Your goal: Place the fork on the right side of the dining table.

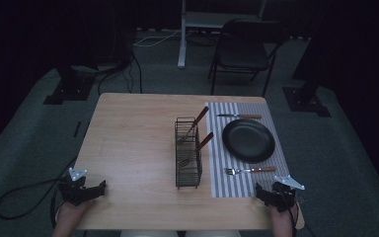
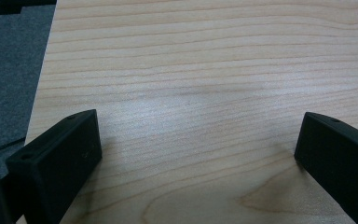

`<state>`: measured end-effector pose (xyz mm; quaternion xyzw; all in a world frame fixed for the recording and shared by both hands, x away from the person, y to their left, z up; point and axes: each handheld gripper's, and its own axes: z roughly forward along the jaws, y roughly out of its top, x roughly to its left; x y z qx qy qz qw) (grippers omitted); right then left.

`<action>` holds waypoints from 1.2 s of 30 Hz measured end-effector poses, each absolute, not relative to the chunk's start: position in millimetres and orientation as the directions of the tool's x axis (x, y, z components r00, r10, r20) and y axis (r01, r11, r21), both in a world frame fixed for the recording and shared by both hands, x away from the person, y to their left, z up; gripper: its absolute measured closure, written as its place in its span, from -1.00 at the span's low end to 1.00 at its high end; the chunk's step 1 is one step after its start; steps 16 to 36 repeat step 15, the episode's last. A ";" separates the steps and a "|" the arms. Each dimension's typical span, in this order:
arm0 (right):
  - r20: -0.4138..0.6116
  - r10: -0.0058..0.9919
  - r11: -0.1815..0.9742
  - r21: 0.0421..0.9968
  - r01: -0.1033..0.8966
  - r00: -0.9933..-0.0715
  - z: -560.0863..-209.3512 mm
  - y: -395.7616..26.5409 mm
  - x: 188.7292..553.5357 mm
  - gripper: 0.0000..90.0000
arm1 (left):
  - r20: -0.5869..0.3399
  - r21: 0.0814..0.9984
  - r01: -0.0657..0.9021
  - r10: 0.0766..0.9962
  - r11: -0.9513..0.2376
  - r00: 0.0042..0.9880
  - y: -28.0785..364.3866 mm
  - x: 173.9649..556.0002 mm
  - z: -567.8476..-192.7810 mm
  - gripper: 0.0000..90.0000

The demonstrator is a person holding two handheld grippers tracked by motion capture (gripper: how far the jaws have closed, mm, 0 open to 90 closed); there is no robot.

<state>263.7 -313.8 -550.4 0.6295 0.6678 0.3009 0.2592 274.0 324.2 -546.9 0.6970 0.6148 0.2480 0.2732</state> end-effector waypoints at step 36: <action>0.016 0.998 0.036 0.723 0.690 -0.068 -550.5 -311.0 264.2 -0.72 | 0.012 0.684 0.728 0.998 -0.048 0.055 318.4 275.2 -546.5 -0.98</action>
